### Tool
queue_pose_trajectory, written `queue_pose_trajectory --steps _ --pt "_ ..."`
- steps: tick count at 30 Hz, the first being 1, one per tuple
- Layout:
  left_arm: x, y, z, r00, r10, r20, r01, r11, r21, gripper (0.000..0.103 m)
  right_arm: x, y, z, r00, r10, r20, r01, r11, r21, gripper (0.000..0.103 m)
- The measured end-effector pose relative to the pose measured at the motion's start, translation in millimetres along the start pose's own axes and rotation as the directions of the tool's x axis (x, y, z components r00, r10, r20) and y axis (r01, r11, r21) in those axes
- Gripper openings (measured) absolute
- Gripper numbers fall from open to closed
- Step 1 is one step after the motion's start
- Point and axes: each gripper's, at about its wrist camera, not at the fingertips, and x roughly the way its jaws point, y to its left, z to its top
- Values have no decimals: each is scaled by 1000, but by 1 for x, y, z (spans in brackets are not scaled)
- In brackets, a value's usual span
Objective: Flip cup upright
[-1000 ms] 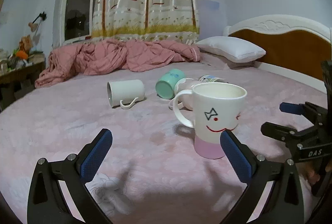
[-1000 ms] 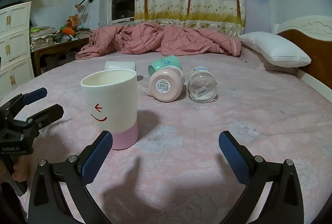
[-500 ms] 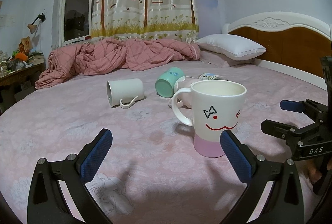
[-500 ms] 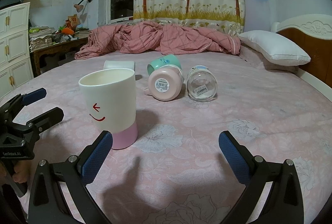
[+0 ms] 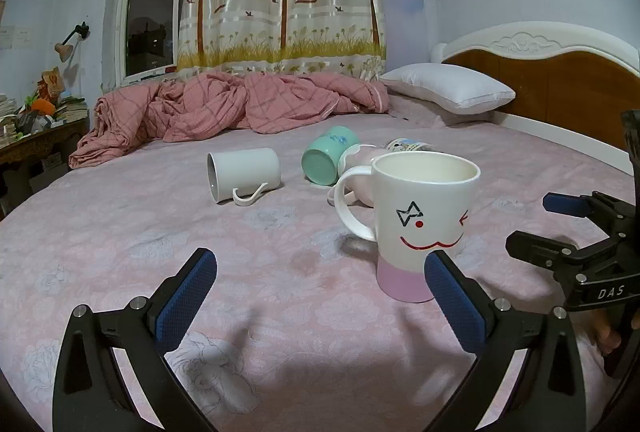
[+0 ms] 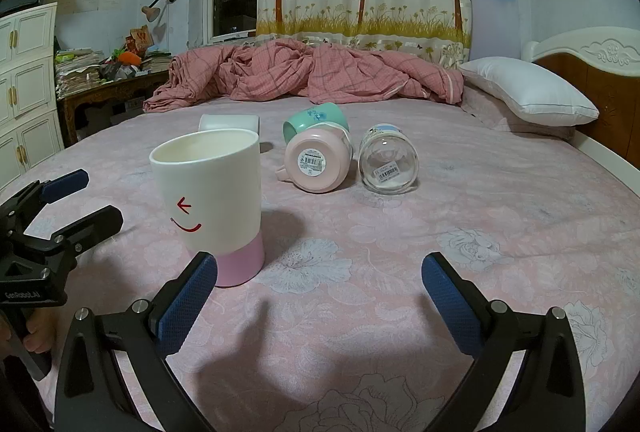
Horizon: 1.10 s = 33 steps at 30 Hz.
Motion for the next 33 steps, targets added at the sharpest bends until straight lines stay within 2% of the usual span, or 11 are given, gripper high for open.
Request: queue_pose_trajectory --steps 10,33 --pt "2 5 -3 1000 23 2 -23 1000 -19 103 0 0 1 1000 -1 -2 1 1000 -1 103" --pt "2 6 -3 1000 24 2 -24 1000 -18 103 -1 -1 1 1000 -1 -6 1 1000 -1 103"
